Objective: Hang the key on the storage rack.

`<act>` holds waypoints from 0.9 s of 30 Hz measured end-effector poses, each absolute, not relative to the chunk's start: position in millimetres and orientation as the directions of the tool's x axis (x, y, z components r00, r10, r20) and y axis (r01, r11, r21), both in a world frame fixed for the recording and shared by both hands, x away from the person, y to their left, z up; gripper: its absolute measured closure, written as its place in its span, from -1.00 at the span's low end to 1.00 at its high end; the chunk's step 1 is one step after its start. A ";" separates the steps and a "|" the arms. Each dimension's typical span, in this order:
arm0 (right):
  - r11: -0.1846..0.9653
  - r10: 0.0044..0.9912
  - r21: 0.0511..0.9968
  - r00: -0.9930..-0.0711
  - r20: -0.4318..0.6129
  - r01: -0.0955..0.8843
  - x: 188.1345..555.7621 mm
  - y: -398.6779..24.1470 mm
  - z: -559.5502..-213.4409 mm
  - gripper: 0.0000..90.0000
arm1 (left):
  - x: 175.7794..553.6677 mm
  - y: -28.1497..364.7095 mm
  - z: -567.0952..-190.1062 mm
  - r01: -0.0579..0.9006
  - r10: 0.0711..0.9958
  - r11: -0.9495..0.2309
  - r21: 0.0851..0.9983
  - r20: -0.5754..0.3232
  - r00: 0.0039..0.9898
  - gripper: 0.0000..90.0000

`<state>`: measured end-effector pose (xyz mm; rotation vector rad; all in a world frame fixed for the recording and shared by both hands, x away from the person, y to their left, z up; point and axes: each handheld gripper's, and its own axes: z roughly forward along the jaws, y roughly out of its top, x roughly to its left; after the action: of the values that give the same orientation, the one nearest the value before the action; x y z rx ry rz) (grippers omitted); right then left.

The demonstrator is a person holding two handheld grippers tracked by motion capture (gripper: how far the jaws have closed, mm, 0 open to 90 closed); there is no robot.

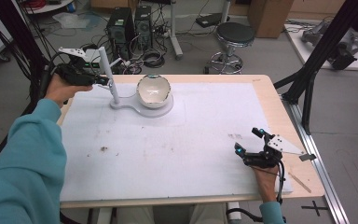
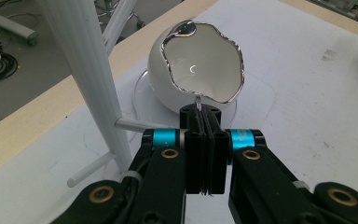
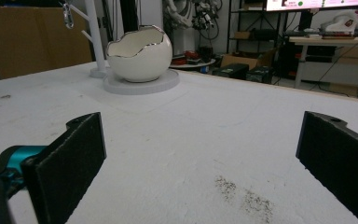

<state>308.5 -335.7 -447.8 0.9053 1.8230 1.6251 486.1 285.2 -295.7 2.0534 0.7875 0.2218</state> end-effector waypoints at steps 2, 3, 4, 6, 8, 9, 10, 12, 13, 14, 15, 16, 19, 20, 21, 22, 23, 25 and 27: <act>0.052 0.772 0.990 -0.634 0.045 0.133 308.6 -335.7 -447.8 -0.99 | 486.7 285.7 -296.4 0.450 0.609 -0.396 0.800 -0.138 0.781 0.96; 0.051 0.771 0.990 -0.635 0.046 0.134 308.5 -335.7 -447.8 -0.99 | 486.9 285.9 -296.7 0.451 0.611 -0.395 0.800 -0.137 0.779 0.96; 0.052 0.771 0.990 -0.635 0.045 0.133 308.6 -335.7 -447.8 -0.99 | 487.2 286.4 -297.0 0.452 0.611 -0.393 0.801 -0.140 0.779 0.96; 0.051 0.771 0.990 -0.635 0.046 0.134 308.5 -335.7 -447.8 -0.99 | 487.7 287.6 -297.2 0.455 0.615 -0.392 0.800 -0.140 0.776 0.96; 0.051 0.772 0.990 -0.634 0.046 0.134 308.5 -335.7 -447.8 -0.99 | 488.1 288.6 -297.6 0.458 0.620 -0.389 0.799 -0.141 0.772 0.96; 0.051 0.771 0.990 -0.635 0.046 0.134 308.5 -335.7 -447.8 -0.99 | 488.4 289.3 -297.7 0.459 0.620 -0.391 0.798 -0.141 0.772 0.96; 0.051 0.772 0.990 -0.635 0.046 0.134 308.5 -335.7 -447.8 -0.99 | 488.7 289.7 -298.2 0.460 0.620 -0.388 0.799 -0.143 0.772 0.96; 0.051 0.772 0.990 -0.635 0.045 0.132 308.6 -335.7 -447.9 -0.99 | 489.4 290.4 -298.9 0.465 0.625 -0.384 0.798 -0.146 0.767 0.96; 0.051 0.772 0.990 -0.634 0.045 0.132 308.6 -335.7 -447.9 -0.99 | 489.9 290.8 -299.3 0.466 0.627 -0.382 0.798 -0.147 0.765 0.96; 0.051 0.772 0.990 -0.634 0.045 0.133 308.5 -335.6 -447.9 -0.99 | 490.5 291.3 -299.6 0.467 0.628 -0.386 0.795 -0.145 0.765 0.96; 0.051 0.772 0.990 -0.634 0.045 0.132 308.5 -335.6 -447.8 -0.99 | 491.0 291.4 -300.3 0.468 0.628 -0.384 0.796 -0.146 0.764 0.96; 0.051 0.772 0.990 -0.634 0.045 0.132 308.5 -335.6 -447.9 -0.99 | 491.5 291.5 -300.7 0.469 0.630 -0.383 0.796 -0.146 0.763 0.96; 0.051 0.772 0.990 -0.634 0.045 0.132 308.5 -335.6 -447.9 -0.99 | 493.0 293.2 -301.9 0.475 0.636 -0.381 0.793 -0.148 0.757 0.96; 0.051 0.772 0.990 -0.634 0.045 0.132 308.5 -335.6 -447.9 -0.99 | 493.4 293.6 -302.5 0.477 0.638 -0.377 0.794 -0.151 0.755 0.96; 0.051 0.772 0.990 -0.635 0.045 0.133 308.5 -335.6 -447.9 -0.99 | 493.9 294.2 -303.0 0.479 0.640 -0.376 0.793 -0.151 0.753 0.96; 0.051 0.771 0.990 -0.635 0.044 0.131 308.6 -335.7 -447.9 -0.99 | 494.6 295.0 -303.3 0.479 0.640 -0.377 0.793 -0.151 0.754 0.96; 0.051 0.771 0.990 -0.635 0.045 0.132 308.6 -335.7 -447.9 -0.99 | 494.9 295.5 -303.6 0.481 0.643 -0.375 0.792 -0.151 0.750 0.96; 0.051 0.770 0.990 -0.636 0.045 0.131 308.7 -335.8 -447.9 -0.99 | 495.9 296.4 -304.6 0.484 0.646 -0.371 0.793 -0.155 0.748 0.96; 0.051 0.771 0.990 -0.636 0.045 0.131 308.7 -335.8 -447.9 -0.99 | 496.8 296.9 -305.9 0.486 0.647 -0.370 0.792 -0.156 0.746 0.96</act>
<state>308.7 -335.8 -447.9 0.9032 1.8220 1.6274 496.8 296.9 -305.9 2.0400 0.8546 0.2254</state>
